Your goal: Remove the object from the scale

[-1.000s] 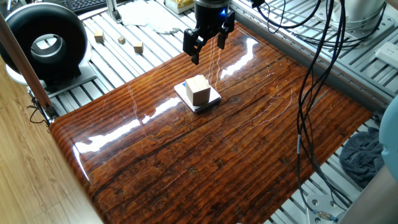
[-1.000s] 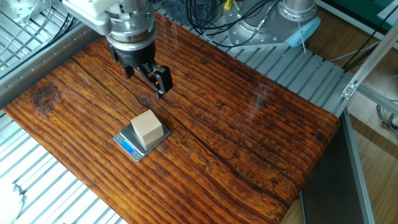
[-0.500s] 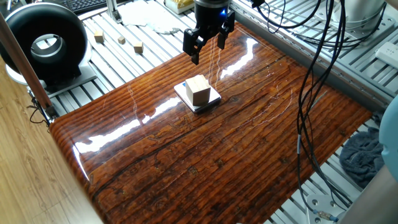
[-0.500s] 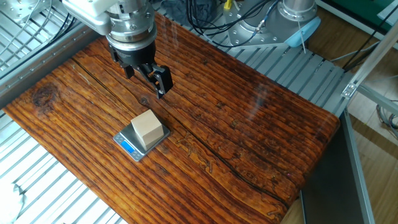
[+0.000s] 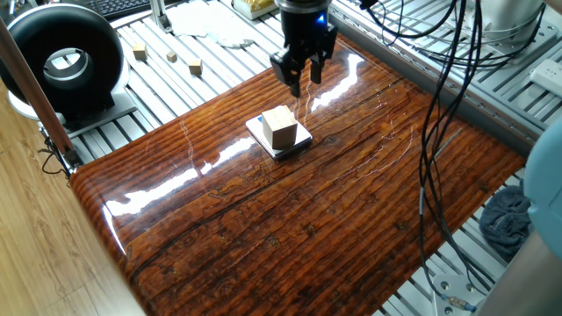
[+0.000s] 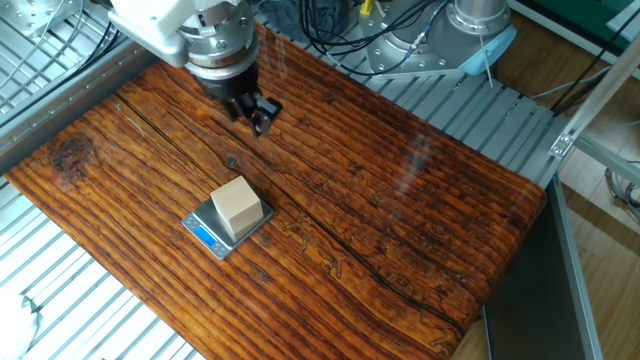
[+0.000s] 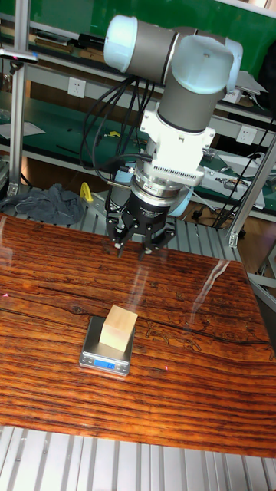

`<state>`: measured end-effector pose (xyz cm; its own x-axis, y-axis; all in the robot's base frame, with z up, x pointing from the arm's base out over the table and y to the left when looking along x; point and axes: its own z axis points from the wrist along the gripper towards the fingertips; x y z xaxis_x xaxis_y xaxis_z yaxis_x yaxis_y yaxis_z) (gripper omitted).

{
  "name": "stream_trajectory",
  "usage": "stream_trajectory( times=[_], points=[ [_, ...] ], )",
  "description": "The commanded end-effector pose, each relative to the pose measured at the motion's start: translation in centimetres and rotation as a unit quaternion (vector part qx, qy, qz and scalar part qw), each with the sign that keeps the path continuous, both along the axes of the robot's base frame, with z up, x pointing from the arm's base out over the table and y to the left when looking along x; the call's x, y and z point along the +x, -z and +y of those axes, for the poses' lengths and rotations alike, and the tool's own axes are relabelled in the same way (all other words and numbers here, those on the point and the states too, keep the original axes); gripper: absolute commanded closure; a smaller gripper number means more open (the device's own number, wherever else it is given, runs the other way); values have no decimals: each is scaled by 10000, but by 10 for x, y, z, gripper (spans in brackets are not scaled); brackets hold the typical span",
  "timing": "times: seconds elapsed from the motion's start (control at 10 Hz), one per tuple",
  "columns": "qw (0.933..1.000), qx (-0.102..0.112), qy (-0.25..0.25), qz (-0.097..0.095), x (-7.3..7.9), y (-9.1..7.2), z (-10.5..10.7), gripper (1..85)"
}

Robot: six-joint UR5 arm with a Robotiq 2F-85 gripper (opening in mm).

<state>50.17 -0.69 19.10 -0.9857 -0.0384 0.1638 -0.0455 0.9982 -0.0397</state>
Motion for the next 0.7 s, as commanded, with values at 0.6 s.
stream_trajectory(
  times=[0.6],
  points=[
    [9815, 598, 435, 1766, -93, -47, 38, 847]
  ],
)
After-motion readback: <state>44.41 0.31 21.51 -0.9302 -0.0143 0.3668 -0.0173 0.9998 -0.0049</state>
